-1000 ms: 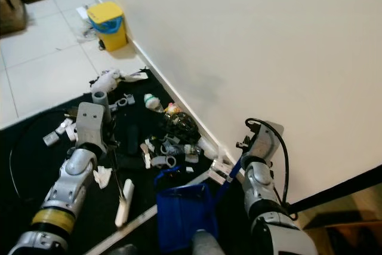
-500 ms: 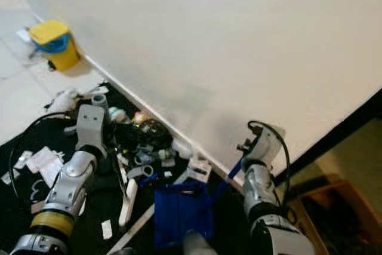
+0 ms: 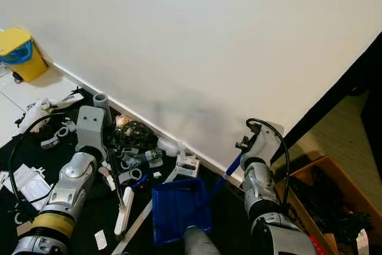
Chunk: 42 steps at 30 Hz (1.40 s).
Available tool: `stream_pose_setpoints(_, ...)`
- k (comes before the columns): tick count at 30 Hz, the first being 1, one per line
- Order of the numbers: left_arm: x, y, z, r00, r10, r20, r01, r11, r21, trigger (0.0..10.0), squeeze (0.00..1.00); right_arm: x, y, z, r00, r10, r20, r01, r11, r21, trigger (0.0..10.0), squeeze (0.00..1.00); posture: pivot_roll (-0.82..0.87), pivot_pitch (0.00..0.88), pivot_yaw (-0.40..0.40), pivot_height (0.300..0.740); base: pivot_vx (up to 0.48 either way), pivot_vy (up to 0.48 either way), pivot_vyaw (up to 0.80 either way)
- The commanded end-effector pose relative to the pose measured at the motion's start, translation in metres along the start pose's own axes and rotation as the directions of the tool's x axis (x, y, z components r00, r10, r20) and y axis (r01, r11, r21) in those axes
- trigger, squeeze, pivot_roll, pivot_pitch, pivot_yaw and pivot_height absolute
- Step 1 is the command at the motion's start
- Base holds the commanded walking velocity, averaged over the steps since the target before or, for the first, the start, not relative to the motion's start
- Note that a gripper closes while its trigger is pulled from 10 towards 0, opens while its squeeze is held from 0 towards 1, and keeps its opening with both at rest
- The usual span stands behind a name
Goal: Sweep floor
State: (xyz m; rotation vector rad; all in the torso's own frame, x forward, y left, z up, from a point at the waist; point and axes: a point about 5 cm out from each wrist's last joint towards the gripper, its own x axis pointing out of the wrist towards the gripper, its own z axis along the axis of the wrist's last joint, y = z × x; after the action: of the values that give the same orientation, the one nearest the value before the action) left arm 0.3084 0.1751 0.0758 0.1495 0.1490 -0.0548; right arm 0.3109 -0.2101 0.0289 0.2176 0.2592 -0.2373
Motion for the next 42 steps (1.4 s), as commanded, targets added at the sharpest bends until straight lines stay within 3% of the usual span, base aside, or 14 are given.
stream_pose_setpoints(1, -0.0002, 0.0049, 0.0020, 1.000, 0.007, 0.001, -0.007, 1.000, 0.017, 10.0, 0.00, -0.0025, 0.0020, -0.0082, 0.999, 0.012, -0.038, -0.011, 1.000, 0.017, 10.0, 0.00, 0.05, 0.106, -0.008, 0.740, 0.000, 0.000, 0.00)
stream_pose_setpoints(7, -0.0048, 0.0029, -0.0035, 1.000, 0.009, -0.014, -0.009, 1.000, 0.015, 10.0, 0.00, -0.0045, -0.0014, -0.0128, 0.998, 0.009, -0.060, -0.009, 1.000, 0.005, 10.0, 0.00, 0.05, 0.106, -0.021, 0.740, 0.000, 0.000, 0.00)
stream_pose_setpoints(16, -0.0015, 0.0085, -0.0068, 0.998, 0.040, -0.039, -0.040, 0.999, -0.010, 10.0, 0.00, -0.0029, 0.0081, -0.0137, 0.996, 0.039, -0.084, -0.039, 0.999, 0.002, 10.0, 0.00, 0.04, 0.102, -0.016, 0.740, 0.000, 0.000, 0.00)
stream_pose_setpoints(34, -0.0003, 0.0089, -0.0040, 0.999, 0.031, -0.045, -0.032, 0.999, -0.022, 10.0, 0.00, -0.0055, 0.0001, -0.0177, 0.995, 0.005, -0.096, -0.004, 1.000, 0.014, 10.0, 0.00, 0.05, 0.111, -0.013, 0.740, 0.000, 0.000, 0.00)
stream_pose_setpoints(42, 0.0027, 0.0108, 0.0004, 0.999, 0.035, -0.035, -0.036, 0.999, -0.024, 10.0, 0.00, -0.0025, 0.0004, -0.0128, 0.996, 0.007, -0.091, -0.006, 1.000, 0.013, 10.0, 0.00, 0.05, 0.094, -0.021, 0.740, 0.000, 0.380, 0.00)
